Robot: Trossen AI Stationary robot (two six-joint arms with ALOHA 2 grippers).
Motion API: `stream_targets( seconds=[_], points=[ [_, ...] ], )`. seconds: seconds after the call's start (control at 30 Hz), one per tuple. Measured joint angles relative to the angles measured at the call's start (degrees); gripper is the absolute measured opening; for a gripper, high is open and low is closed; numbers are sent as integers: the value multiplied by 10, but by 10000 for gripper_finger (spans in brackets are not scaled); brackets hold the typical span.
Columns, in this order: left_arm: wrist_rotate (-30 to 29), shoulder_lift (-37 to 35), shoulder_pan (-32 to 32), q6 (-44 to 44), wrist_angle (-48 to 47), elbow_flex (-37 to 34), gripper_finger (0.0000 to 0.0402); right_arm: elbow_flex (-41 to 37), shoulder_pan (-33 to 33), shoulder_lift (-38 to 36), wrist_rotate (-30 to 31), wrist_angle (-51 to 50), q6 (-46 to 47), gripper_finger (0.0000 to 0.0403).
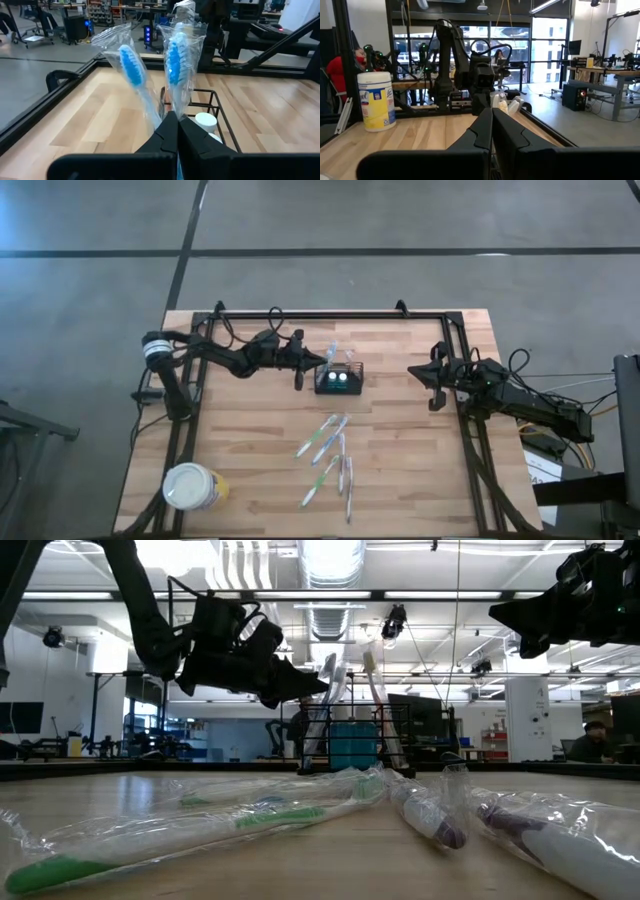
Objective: Pick & Place toothbrushing station
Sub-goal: Put the bottom blue toothbrush into the wire organizer, then put the right purple toothbrush into the wire organizer
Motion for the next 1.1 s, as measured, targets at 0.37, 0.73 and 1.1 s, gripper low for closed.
stream_targets(
  seconds=[0.37, 0.73, 1.1],
  points=[
    [-4, -9, 0, -36, -28, 5, 70, 0, 0, 0, 0, 0, 1, 8],
    [-7, -59, 1, -6, -82, 4, 190, 0, 0, 1, 0, 0, 1, 8],
    [-36, -175, 2, 39, -201, 3, 217, 0, 0, 1, 0, 0, 2, 8]
  ],
)
